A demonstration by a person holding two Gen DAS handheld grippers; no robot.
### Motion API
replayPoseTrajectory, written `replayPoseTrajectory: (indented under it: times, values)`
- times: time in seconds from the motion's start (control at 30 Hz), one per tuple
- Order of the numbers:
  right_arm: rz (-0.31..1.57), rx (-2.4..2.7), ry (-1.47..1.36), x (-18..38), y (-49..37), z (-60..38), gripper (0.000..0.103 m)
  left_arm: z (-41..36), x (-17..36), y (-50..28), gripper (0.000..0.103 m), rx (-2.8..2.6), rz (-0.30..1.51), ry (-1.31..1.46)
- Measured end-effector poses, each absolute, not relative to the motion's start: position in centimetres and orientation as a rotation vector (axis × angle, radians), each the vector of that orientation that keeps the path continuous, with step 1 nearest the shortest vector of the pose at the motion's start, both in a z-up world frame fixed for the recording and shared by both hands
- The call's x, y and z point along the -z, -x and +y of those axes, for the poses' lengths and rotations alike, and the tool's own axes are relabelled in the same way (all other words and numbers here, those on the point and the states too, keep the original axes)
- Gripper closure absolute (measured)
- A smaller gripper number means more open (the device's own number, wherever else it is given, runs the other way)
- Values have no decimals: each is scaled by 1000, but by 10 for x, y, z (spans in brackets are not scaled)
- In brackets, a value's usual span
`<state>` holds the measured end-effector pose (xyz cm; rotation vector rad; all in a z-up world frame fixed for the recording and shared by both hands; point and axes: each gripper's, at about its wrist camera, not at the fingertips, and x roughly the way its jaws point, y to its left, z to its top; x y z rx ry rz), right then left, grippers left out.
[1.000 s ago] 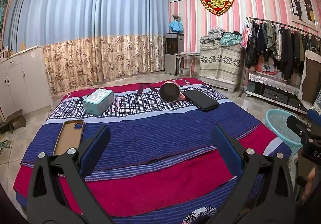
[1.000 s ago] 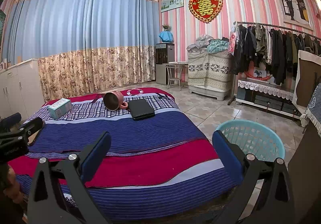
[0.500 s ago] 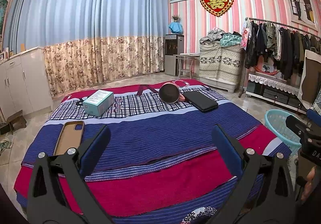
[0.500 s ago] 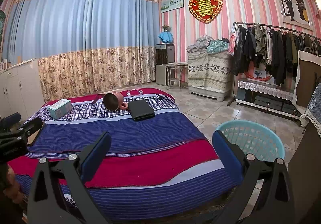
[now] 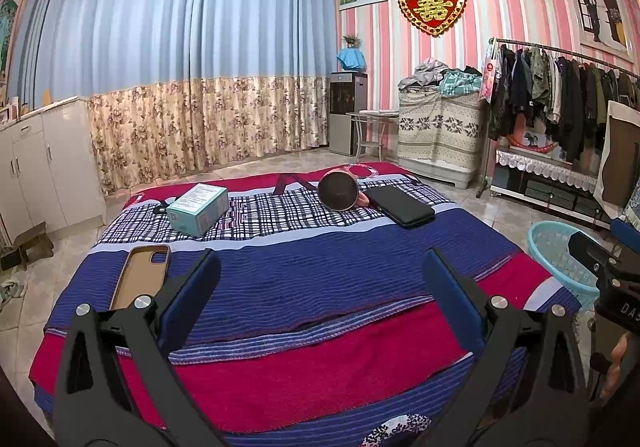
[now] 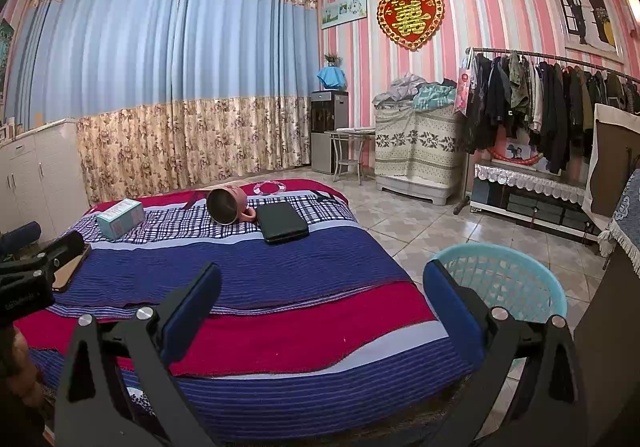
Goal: Collect trash
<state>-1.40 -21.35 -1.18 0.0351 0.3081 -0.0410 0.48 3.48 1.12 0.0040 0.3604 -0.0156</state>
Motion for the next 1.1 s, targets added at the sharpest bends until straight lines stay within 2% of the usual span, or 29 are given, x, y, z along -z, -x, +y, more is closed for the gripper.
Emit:
replayPoseTrajectory:
  times: [1.1]
  values:
    - [305,41,-36,11,13,-213,4,37,-21,-6,5,20,356,-4]
